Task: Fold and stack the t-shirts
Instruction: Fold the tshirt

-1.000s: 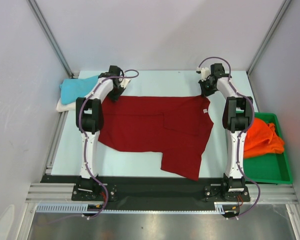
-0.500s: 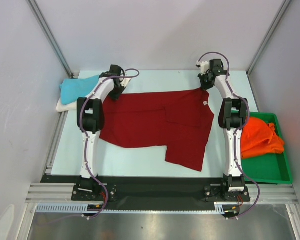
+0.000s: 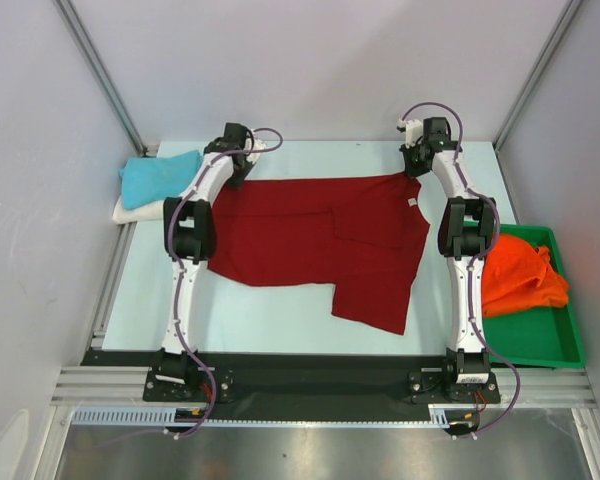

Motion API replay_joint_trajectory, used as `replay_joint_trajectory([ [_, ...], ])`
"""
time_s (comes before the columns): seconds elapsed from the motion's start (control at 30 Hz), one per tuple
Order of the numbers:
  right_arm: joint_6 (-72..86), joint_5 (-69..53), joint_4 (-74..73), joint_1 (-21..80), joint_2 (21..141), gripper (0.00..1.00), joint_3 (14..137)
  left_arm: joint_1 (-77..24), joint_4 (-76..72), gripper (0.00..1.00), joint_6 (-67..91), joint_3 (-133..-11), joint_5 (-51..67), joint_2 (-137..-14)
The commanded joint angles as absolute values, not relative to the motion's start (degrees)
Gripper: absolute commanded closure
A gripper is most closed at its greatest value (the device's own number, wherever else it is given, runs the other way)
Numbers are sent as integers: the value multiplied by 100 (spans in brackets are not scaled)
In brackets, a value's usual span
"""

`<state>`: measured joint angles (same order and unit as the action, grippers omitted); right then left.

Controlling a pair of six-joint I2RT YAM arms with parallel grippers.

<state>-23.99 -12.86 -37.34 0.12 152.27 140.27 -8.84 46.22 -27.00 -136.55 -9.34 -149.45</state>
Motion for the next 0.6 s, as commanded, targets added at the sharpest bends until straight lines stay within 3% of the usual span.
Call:
replay_joint_trajectory([
  [0.0,-2417,-967,-3604,-149,15249,100,14212,-870,4272,100,-2751,-13834,-1177,-15082],
  [0.1,-2399,-993,-3560,-149,15066,91,14291,-870,4096,100,-2498,-13921,-1300,-14819],
  [0.13,-2452,-1045,-3560,-149,14960,68,14300,-888,3983,99,-2435,-13974,-1388,-14723],
  [0.2,-2487,-1090,-3428,-158,14575,52,14230,-923,3763,95,-2259,-14062,-1529,-14354],
  [0.33,-2417,-1379,-2683,-220,13487,41,13327,-1150,3420,91,-2329,-13783,-1564,-13581],
  [0.47,-2487,-1818,-1558,-194,12271,36,11763,-1441,2691,85,-2688,-12185,-1327,-12395],
  [0.57,-2802,-2266,-1930,-71,11718,37,11049,-1643,2732,84,-2673,-11051,-1450,-11840],
])
